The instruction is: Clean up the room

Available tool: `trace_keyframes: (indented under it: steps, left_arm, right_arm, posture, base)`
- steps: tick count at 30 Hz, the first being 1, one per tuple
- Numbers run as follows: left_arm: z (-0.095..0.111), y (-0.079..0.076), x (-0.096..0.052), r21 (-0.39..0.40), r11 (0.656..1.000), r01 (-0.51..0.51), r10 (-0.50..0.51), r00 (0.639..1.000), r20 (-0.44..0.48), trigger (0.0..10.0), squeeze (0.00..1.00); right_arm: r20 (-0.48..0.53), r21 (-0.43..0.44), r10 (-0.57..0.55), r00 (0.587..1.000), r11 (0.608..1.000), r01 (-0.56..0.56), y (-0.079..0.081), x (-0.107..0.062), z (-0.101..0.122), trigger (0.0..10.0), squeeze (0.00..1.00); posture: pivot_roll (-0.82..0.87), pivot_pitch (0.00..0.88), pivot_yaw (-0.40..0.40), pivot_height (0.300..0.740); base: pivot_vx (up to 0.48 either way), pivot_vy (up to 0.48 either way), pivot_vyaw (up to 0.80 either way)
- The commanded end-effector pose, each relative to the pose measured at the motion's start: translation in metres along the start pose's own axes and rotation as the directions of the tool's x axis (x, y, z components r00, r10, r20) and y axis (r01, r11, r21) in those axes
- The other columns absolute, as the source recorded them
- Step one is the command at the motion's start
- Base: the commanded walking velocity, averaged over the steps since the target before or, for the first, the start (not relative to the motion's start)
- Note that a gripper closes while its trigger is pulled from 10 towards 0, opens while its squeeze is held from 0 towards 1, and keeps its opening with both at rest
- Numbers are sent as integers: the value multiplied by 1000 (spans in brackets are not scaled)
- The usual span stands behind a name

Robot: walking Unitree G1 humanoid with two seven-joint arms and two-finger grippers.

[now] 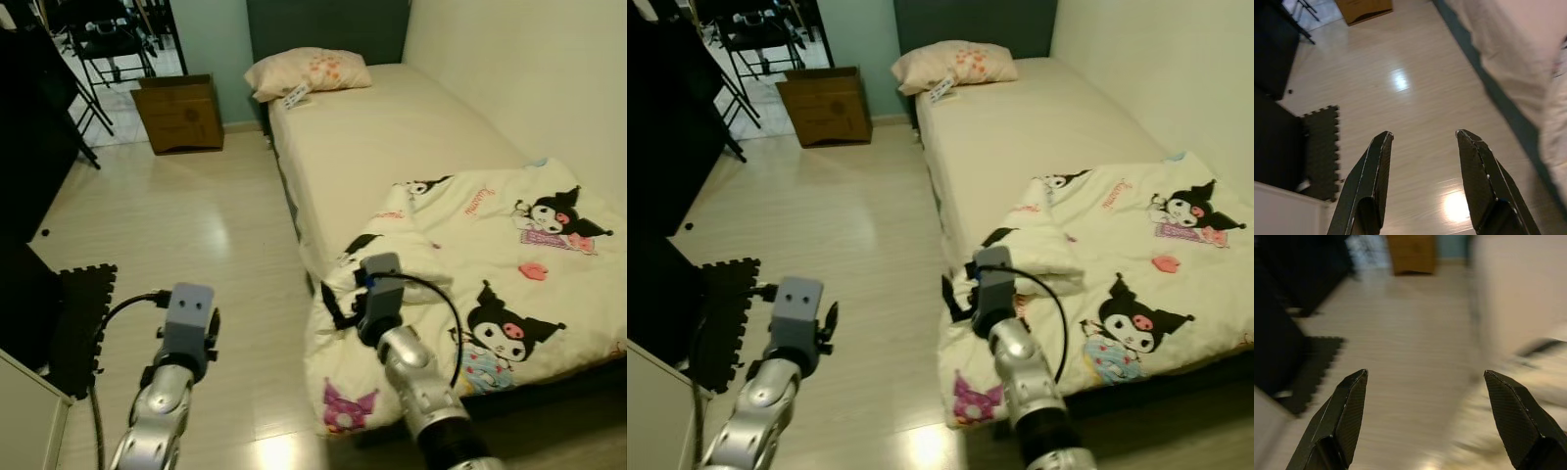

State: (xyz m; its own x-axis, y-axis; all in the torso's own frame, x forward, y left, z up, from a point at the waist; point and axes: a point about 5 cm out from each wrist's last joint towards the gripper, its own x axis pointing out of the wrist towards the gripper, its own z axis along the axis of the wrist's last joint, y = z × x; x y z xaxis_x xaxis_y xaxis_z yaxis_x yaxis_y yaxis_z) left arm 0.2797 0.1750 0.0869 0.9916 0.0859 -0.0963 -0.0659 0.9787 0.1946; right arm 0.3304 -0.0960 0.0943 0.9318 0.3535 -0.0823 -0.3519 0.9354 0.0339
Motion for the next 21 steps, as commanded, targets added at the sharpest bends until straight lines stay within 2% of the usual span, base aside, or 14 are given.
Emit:
trace_keyframes:
  steps: [1,8,21]
  left_arm:
    - [-6,0,-4,22,999,29,-28,999,-34,10000,0]
    - [-7,0,-6,41,999,36,-34,998,-48,10000,0]
    - [-8,0,-6,24,1000,18,-16,997,-76,10000,0]
  right_arm:
    - [-7,4,-8,1000,1000,8,-2,-2,-3,10000,0]
    - [-5,8,-10,1000,1000,10,-2,-3,-4,10000,0]
    - [-4,9,-9,1000,1000,9,-3,-3,-3,10000,0]
  posture:
    - [-31,126,43,738]
    - [-27,129,45,738]
    - [-27,131,37,738]
  base:
    - [0,0,0]
    - [0,-402,0]
    - [0,-449,0]
